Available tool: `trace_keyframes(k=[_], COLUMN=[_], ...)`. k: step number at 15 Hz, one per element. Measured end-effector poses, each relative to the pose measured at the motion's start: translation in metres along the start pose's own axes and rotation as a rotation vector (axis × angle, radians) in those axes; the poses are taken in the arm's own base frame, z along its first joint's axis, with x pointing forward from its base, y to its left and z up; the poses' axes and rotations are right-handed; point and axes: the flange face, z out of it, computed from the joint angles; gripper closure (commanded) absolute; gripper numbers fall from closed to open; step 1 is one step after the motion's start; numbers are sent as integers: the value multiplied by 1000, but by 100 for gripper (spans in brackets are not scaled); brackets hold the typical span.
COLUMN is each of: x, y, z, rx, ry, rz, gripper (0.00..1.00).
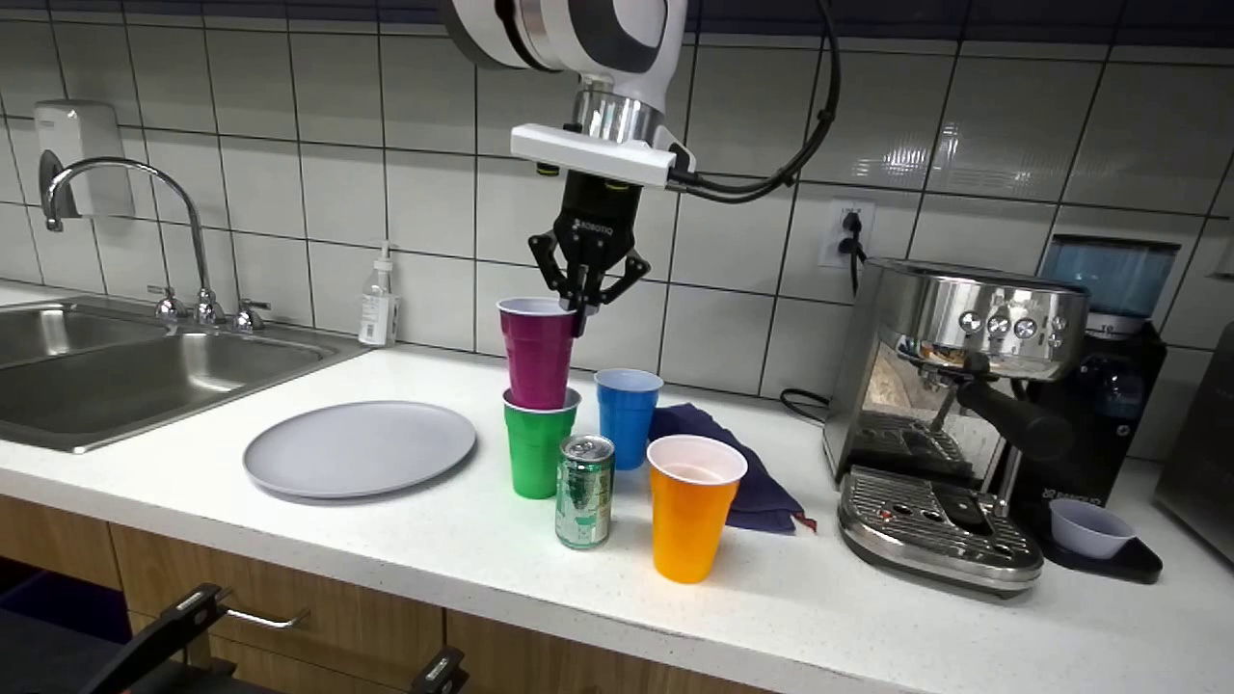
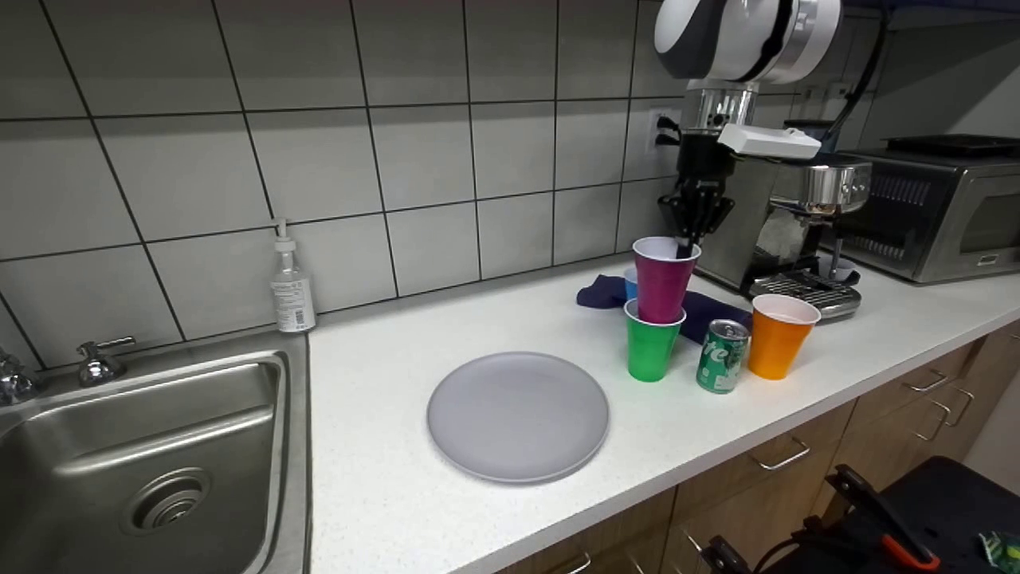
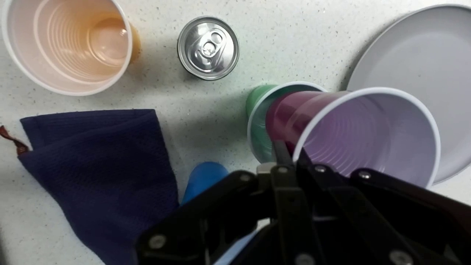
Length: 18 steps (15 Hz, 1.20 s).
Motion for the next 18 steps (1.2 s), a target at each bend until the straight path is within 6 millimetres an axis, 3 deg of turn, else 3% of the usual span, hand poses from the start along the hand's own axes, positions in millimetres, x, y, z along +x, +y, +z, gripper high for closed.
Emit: trace_keyframes(k=[18], x=[11], y=[10], z=[38], rx=[-11], ry=[-22], rz=[18], gripper=[99])
